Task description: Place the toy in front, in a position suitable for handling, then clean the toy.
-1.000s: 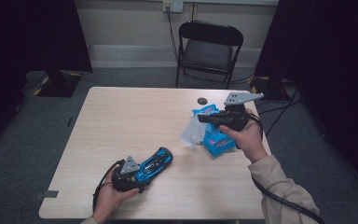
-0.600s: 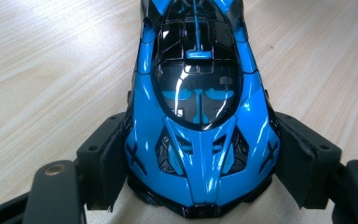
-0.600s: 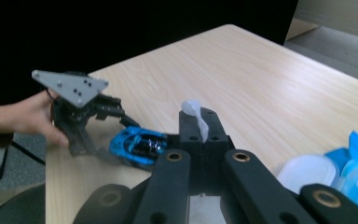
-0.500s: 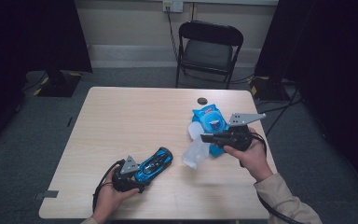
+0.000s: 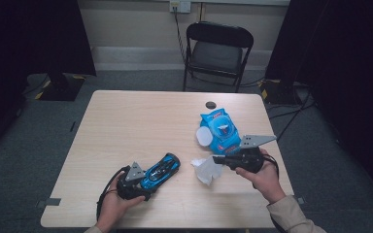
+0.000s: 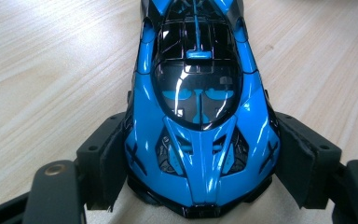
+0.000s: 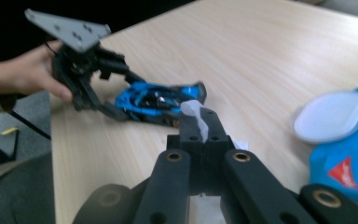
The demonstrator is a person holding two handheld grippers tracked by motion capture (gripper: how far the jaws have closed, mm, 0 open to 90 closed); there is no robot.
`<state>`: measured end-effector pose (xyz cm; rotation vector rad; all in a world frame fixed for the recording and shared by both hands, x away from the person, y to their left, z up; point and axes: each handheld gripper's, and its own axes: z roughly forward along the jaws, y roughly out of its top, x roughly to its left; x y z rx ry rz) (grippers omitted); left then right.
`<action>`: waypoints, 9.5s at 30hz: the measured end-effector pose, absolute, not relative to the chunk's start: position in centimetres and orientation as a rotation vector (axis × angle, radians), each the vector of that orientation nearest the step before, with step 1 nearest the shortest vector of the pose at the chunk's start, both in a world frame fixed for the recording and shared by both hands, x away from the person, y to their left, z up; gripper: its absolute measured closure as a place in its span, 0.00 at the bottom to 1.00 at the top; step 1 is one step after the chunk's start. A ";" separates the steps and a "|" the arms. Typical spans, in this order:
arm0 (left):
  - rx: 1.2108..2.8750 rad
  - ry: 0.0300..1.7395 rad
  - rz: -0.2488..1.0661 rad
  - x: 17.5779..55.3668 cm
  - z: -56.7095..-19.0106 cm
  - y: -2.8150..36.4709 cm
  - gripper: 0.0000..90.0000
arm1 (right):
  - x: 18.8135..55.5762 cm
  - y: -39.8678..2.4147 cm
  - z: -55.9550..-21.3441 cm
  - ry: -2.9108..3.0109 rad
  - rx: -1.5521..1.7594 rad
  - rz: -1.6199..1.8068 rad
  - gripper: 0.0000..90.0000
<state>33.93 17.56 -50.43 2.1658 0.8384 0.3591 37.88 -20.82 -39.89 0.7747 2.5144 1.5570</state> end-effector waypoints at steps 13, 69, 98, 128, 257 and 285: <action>2.164 0.839 0.358 33.9 -50.4 17.6 0.28 | 38.6 -20.0 -43.6 2.574 0.813 1.452 1.00; 2.165 0.838 0.358 33.9 -50.4 17.6 0.28 | 37.9 -17.6 -50.0 2.548 0.861 1.171 0.86; 2.167 0.838 0.354 34.0 -50.4 17.5 0.28 | 37.7 -17.4 -48.1 2.489 1.006 1.371 0.97; 2.166 0.837 0.355 34.0 -50.4 17.5 0.28 | 37.6 -2.6 -47.4 2.690 0.783 1.603 0.97; 2.172 0.818 0.350 34.5 -50.4 17.4 0.28 | 37.7 -0.2 -48.7 2.677 0.565 1.434 0.77; 2.170 0.821 0.348 34.5 -50.4 17.4 0.29 | 38.5 -1.4 -48.4 2.600 0.688 1.436 0.98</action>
